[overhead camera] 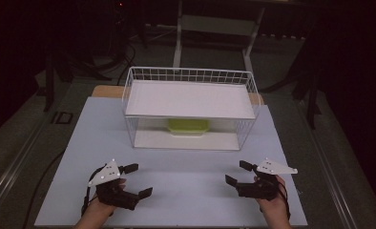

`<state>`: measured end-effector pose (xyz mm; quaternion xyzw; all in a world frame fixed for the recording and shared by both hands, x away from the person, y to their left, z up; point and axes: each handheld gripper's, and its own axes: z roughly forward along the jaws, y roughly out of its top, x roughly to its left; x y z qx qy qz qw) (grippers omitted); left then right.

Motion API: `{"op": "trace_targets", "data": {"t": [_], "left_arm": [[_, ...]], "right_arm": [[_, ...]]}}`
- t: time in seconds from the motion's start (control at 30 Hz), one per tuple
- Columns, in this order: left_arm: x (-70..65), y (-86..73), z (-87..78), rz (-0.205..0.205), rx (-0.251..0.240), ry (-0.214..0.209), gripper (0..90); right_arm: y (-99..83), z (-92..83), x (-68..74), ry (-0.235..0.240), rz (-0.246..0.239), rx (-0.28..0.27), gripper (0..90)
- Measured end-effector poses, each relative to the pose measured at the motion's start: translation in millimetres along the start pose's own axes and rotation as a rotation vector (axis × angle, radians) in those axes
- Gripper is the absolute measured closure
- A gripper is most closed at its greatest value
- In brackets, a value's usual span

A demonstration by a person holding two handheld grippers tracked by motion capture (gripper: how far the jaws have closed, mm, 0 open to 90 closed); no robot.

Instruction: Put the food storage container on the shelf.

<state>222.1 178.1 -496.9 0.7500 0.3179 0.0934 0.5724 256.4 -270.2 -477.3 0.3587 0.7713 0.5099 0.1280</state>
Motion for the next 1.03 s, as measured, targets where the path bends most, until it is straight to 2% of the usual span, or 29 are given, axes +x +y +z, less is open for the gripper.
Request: {"op": "trace_targets", "data": {"t": [0.23, 0.33, 0.53, 0.73, 0.87, 1.03], "left_arm": [[8.3, -6.0, -0.1, -0.007, 0.008, 0.020, 1.4], [10.1, -7.3, -2.3, 0.012, 0.010, 0.030, 1.4], [14.1, -7.7, -7.2, 0.019, -0.001, 0.049, 1.4], [12.0, -7.7, -7.1, -0.006, -0.014, 0.031, 1.4], [7.6, -7.4, -2.2, 0.011, 0.001, 0.014, 1.4], [7.1, -8.4, 0.5, 0.008, 0.015, 0.007, 1.4]], "right_arm": [[-9.4, 2.1, -10.9, -0.024, -0.012, 0.028, 17.0], [-12.7, 5.5, -11.1, -0.030, -0.031, 0.054, 17.0], [-18.2, 14.5, -10.8, -0.015, -0.037, 0.100, 17.0], [-18.3, 17.4, -11.5, -0.006, -0.046, 0.098, 17.0], [-18.3, 17.6, -11.4, -0.001, -0.049, 0.093, 17.0], [-18.2, 18.2, -10.8, 0.001, -0.052, 0.094, 17.0]]}}
